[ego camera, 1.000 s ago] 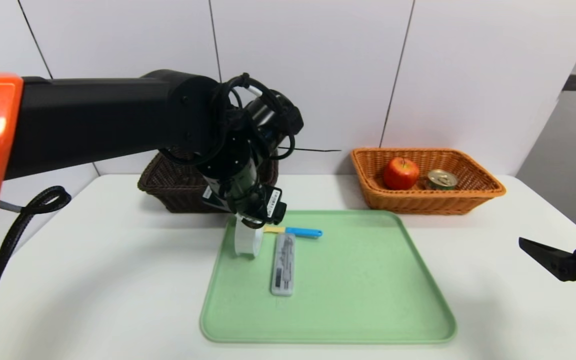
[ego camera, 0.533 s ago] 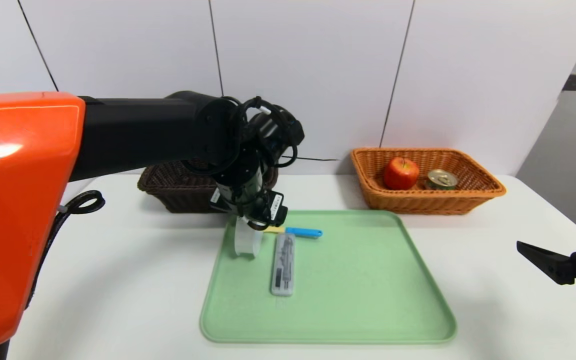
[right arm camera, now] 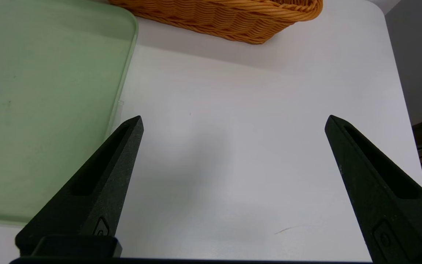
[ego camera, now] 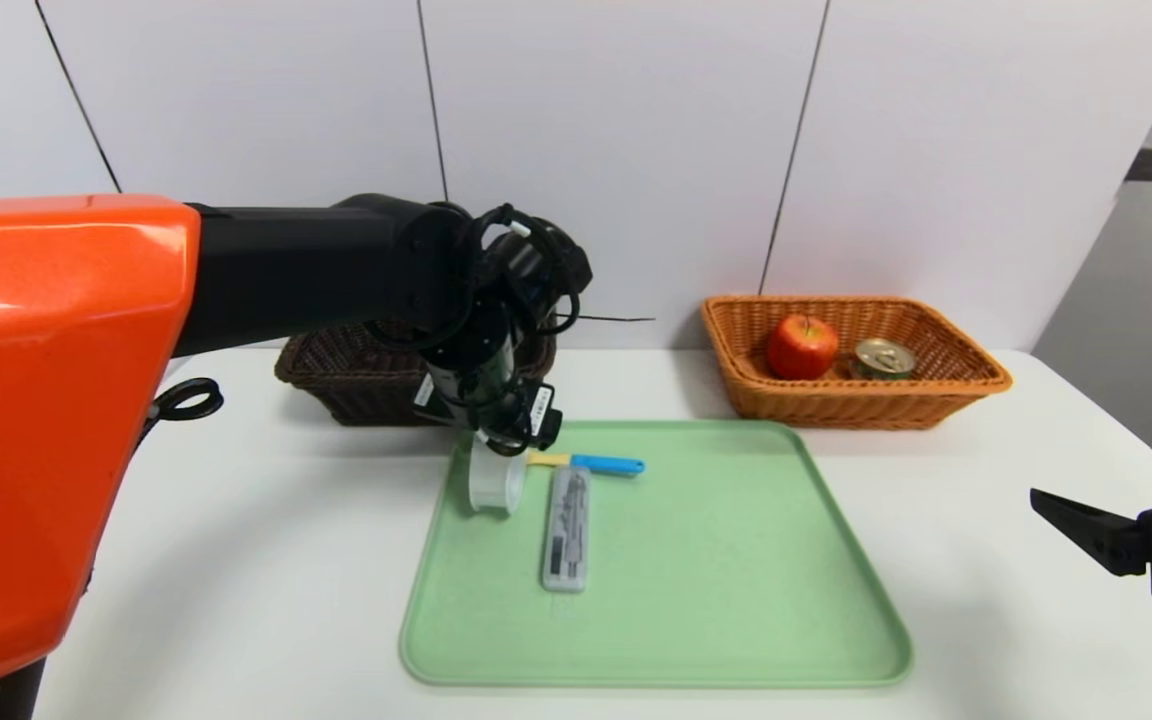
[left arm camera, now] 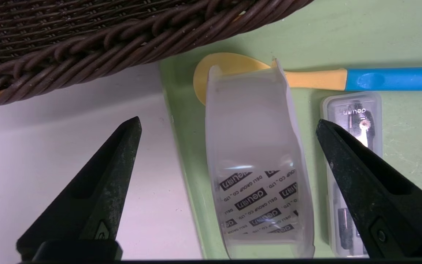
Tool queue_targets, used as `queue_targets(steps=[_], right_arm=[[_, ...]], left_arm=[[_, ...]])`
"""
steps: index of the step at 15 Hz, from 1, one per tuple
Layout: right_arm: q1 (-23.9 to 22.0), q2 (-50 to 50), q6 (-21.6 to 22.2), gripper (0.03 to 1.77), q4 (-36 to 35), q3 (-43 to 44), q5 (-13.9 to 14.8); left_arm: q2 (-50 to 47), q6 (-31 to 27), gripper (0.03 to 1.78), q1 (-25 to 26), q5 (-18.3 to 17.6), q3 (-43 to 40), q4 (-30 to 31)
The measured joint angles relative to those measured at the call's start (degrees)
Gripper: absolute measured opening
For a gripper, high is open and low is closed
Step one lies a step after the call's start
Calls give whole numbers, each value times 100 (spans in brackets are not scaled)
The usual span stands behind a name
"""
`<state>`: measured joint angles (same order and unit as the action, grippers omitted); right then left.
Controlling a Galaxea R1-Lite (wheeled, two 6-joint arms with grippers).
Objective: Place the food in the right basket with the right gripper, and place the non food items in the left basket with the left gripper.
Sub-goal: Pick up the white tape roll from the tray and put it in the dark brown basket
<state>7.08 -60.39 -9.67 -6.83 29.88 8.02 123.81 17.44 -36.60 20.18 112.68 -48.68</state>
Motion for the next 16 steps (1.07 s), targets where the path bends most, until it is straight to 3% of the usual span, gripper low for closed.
queue_targets(steps=[2, 6, 9, 10, 16], right_arm=[[0, -7, -2, 171, 2, -4, 2], [0, -20, 0, 171, 0, -9, 0], [0, -24, -13, 171, -4, 2, 2], [0, -24, -11, 171, -9, 7, 0], [0, -51, -4, 171, -6, 27, 2]], left_arm=[[9, 0, 169, 7, 0, 0, 0], [12, 0, 108, 2, 0, 0, 67], [11, -13, 77, 2, 0, 0, 67], [9, -15, 54, 2, 0, 0, 63], [-18, -37, 56, 2, -2, 0, 30]])
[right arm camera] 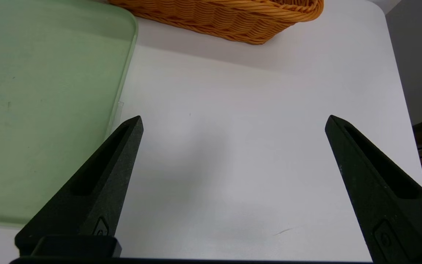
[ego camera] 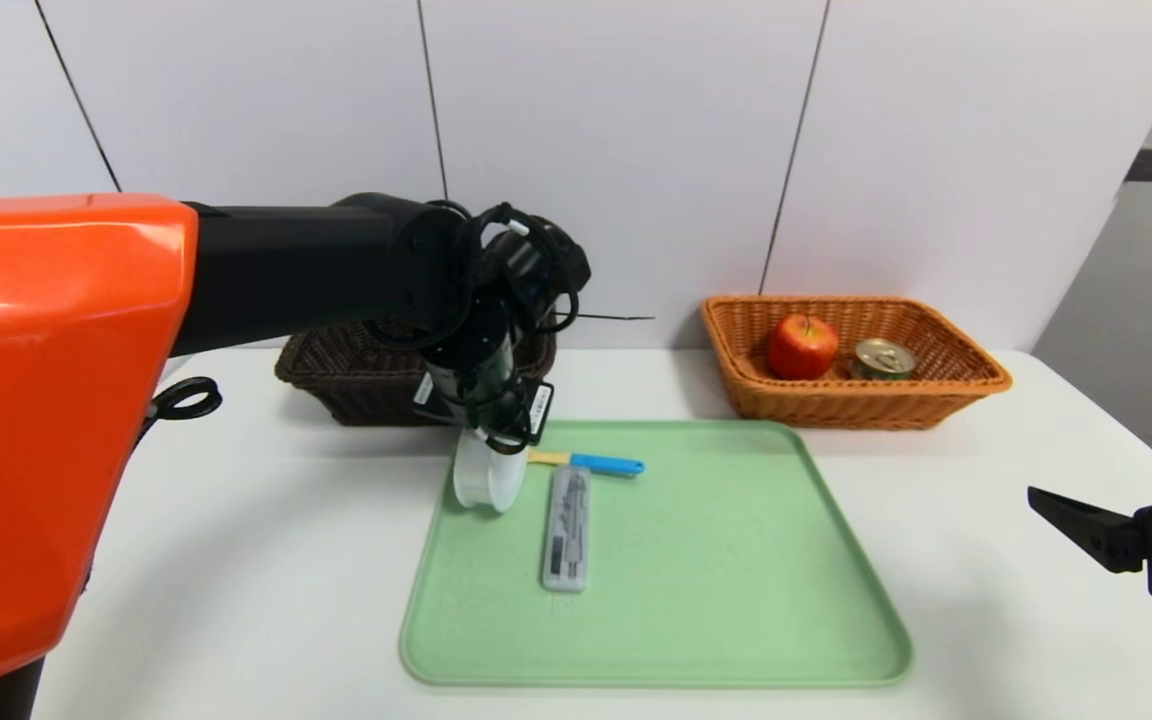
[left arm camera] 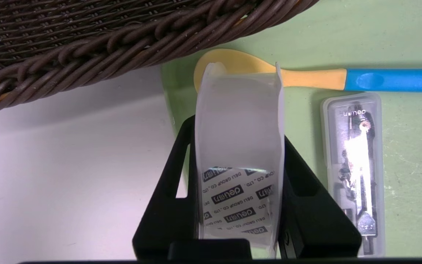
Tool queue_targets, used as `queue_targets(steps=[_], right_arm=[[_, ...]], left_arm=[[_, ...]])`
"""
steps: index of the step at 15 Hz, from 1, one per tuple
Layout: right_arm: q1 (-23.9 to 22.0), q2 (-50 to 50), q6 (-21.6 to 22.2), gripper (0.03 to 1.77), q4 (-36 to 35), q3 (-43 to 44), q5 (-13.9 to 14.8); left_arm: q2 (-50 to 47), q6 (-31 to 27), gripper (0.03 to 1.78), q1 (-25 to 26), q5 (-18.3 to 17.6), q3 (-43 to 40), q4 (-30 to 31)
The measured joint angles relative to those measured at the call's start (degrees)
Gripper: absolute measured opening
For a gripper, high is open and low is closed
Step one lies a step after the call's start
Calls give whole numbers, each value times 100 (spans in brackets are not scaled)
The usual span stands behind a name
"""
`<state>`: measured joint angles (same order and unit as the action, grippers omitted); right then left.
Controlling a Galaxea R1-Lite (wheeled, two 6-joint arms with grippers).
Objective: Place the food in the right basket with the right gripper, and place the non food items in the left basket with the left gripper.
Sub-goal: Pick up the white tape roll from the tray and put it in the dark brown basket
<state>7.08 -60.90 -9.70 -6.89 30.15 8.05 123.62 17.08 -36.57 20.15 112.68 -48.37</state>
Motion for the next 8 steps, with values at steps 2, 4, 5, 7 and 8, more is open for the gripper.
queue_targets(steps=[2, 4, 5, 7, 8], right_arm=[[0, -12, -7, 171, 0, 0, -2], [0, -39, -7, 171, 0, -7, -4], [0, -52, -7, 171, 0, -7, -22], [0, -87, -22, 171, 2, -9, -39], [0, -113, -22, 171, 0, -9, -41]], left_arm=[[-66, -33, 56, 2, -6, 0, -9], [-218, -269, 56, 9, -20, 0, -60], [-321, -424, 56, 57, -41, 0, -74], [-499, -484, 56, 135, -61, 0, -79], [-590, -488, 56, 143, -111, 0, -79]])
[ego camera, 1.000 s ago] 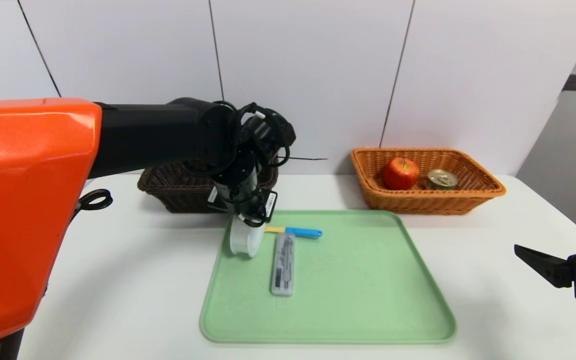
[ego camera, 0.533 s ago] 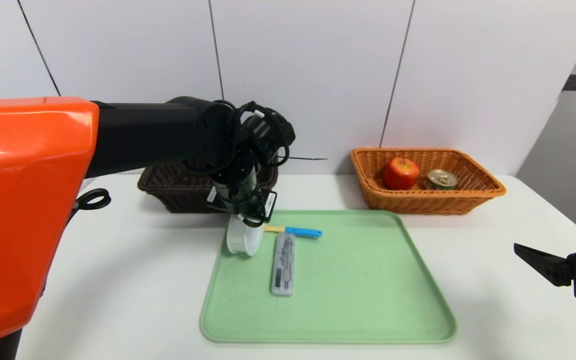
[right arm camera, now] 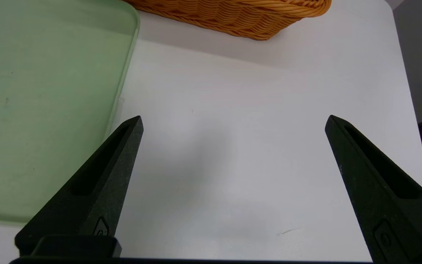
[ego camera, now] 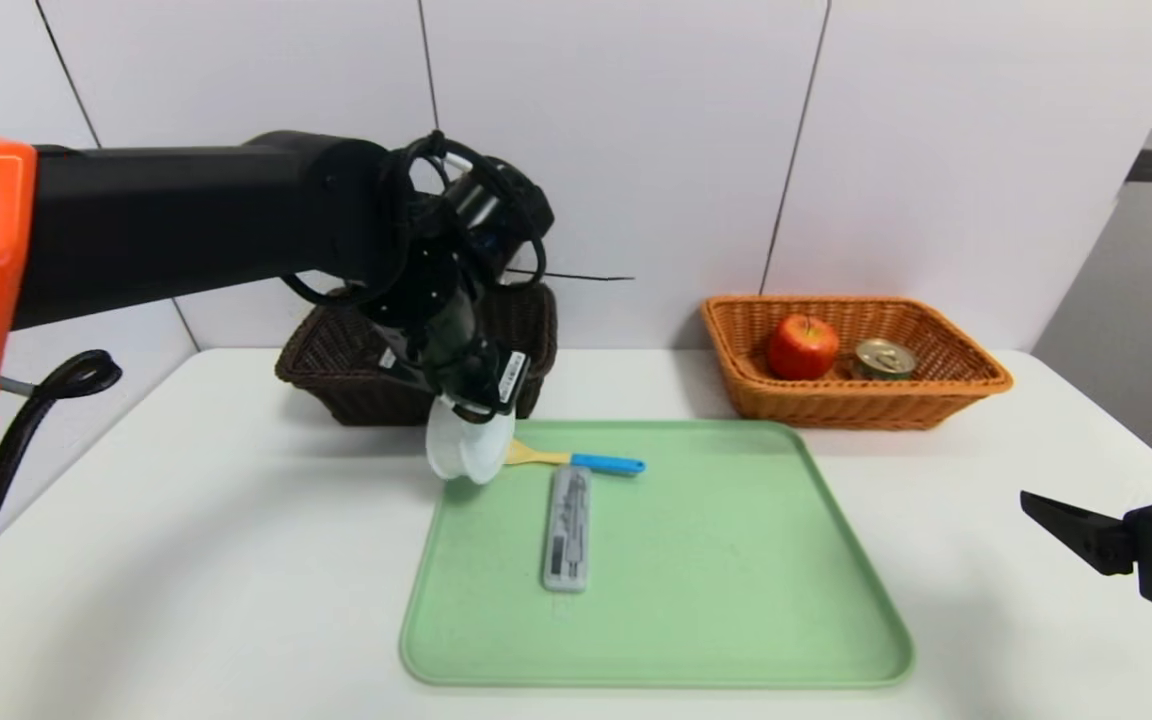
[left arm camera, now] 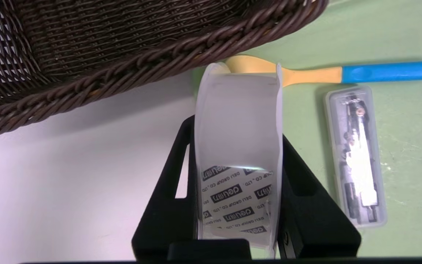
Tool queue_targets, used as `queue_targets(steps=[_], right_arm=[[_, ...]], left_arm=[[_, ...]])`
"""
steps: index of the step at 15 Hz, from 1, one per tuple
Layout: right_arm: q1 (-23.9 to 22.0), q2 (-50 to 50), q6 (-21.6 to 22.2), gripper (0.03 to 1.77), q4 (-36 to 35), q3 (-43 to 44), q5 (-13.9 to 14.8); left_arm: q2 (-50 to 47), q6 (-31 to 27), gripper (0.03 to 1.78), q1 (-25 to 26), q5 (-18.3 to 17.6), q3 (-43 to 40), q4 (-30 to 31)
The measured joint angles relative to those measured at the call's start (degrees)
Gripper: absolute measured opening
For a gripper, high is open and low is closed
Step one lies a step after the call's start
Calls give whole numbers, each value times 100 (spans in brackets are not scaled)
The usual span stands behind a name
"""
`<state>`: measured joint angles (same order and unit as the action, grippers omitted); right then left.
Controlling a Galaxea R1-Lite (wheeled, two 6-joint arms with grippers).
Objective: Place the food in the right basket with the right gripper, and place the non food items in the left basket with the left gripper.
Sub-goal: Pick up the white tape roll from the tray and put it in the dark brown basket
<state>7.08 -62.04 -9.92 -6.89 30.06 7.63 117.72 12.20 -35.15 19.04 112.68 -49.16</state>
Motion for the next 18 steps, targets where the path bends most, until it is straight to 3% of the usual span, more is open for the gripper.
queue_targets(steps=[9, 13, 18], right_arm=[[0, -67, -7, 171, 0, -63, -4], [9, -56, -2, 171, 0, -107, 0], [9, -28, 4, 171, 0, -149, 5]], left_arm=[[-866, -256, 56, 84, -256, 33, 168], [-1152, -545, 56, 354, -258, 35, 1108], [-955, -896, 56, 1208, -265, 35, 2326]])
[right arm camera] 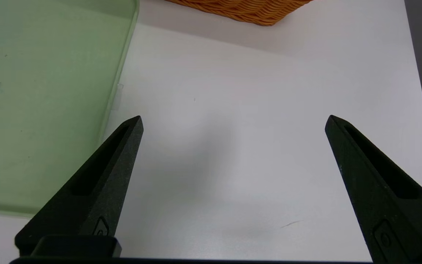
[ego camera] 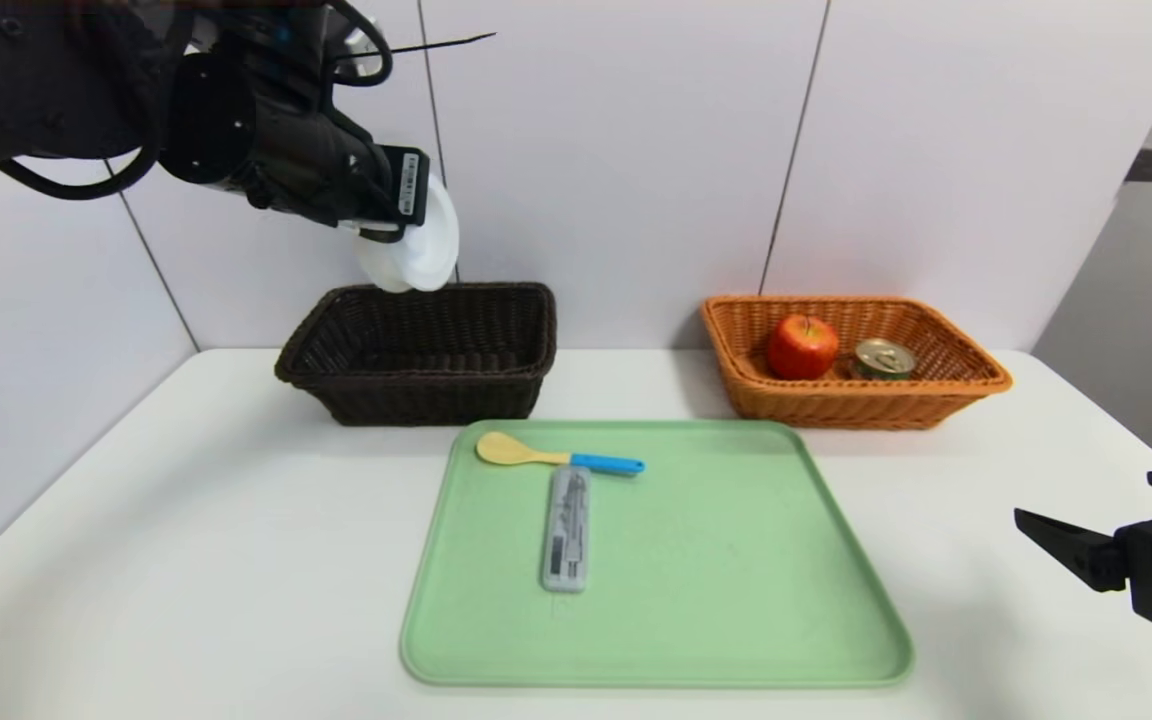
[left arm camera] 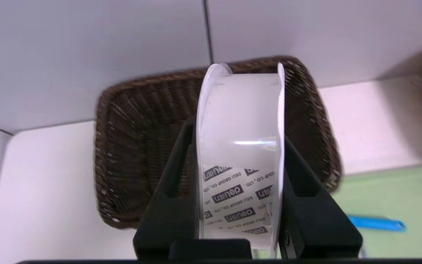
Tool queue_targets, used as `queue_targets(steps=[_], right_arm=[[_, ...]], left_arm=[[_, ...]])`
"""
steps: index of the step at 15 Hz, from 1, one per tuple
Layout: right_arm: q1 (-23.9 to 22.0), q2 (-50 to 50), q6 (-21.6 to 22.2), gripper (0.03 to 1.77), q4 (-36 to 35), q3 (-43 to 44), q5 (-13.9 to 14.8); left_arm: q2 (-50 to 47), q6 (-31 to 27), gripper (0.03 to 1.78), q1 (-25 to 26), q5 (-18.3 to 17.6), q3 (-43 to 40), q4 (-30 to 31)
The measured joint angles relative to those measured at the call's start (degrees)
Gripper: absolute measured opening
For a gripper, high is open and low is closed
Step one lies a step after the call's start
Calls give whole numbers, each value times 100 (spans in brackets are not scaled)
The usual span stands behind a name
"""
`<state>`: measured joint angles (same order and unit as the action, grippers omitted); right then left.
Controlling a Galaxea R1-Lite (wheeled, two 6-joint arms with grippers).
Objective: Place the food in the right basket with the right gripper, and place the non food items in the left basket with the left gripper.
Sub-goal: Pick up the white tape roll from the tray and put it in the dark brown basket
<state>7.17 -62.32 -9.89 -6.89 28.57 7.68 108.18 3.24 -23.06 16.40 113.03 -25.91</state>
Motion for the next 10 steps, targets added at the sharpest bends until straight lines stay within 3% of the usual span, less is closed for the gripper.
queue_targets(steps=[5, 10], right_arm=[[0, 2, -2, 171, -9, 13, -20], [2, 30, -4, 171, -7, -50, -41]], left_arm=[[566, -707, 56, 664, -89, -5, 667], [1186, -753, 56, 1113, -99, 0, 1012]])
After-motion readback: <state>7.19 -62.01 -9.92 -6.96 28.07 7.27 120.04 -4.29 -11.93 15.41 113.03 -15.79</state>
